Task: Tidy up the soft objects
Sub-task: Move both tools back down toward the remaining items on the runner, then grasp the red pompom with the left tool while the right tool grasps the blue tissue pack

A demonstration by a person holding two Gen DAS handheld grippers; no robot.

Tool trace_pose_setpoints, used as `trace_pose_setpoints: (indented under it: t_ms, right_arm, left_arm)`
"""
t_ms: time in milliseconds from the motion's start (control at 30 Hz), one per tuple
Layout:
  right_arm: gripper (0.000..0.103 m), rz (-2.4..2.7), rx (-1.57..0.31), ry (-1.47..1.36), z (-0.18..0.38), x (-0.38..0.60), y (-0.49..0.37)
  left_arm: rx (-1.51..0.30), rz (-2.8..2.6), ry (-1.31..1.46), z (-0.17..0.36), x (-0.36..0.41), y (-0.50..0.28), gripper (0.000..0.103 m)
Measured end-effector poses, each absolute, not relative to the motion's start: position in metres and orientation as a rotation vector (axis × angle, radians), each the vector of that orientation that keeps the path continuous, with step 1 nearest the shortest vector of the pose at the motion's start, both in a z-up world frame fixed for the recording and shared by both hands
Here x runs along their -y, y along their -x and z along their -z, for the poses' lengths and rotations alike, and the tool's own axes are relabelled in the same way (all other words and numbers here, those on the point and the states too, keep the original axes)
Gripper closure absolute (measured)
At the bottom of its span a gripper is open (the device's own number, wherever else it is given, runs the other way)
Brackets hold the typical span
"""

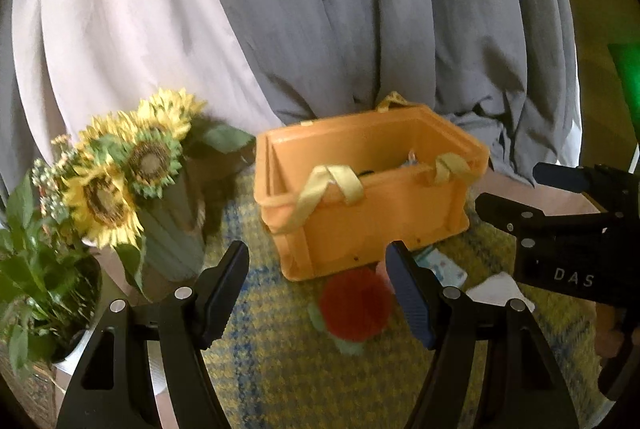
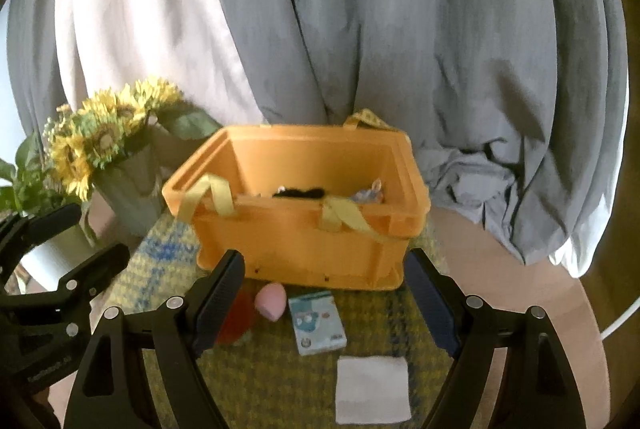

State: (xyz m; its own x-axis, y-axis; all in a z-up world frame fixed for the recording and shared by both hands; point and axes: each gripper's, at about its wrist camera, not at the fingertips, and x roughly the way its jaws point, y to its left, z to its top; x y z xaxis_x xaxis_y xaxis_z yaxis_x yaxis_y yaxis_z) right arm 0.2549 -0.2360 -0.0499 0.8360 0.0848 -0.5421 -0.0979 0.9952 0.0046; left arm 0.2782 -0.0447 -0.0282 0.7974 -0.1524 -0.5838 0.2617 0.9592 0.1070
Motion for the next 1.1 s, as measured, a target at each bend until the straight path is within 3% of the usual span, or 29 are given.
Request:
trace_pose_setpoints:
  t_ms: [800,900,1100]
  right_arm:
    - [0.02,-0.13,-0.772,0.106,0.124,0.228,-0.28]
    - [0.02,-0.132,-0.793,0.117,0.134,0.227,-0.285]
    - [0.02,-0.16,-0.832,0.11,0.152,0.228,-0.297]
  left_arm:
    - [-0.763,0.309,-0.233,0.113,0.054,-0.29,0.033]
    - [-0.764,0.317,-0.25,0.122,0.056,-0.293,0.027]
    - [-0.781,0.342,-0.27,0.14,0.064,-0.303,0.026]
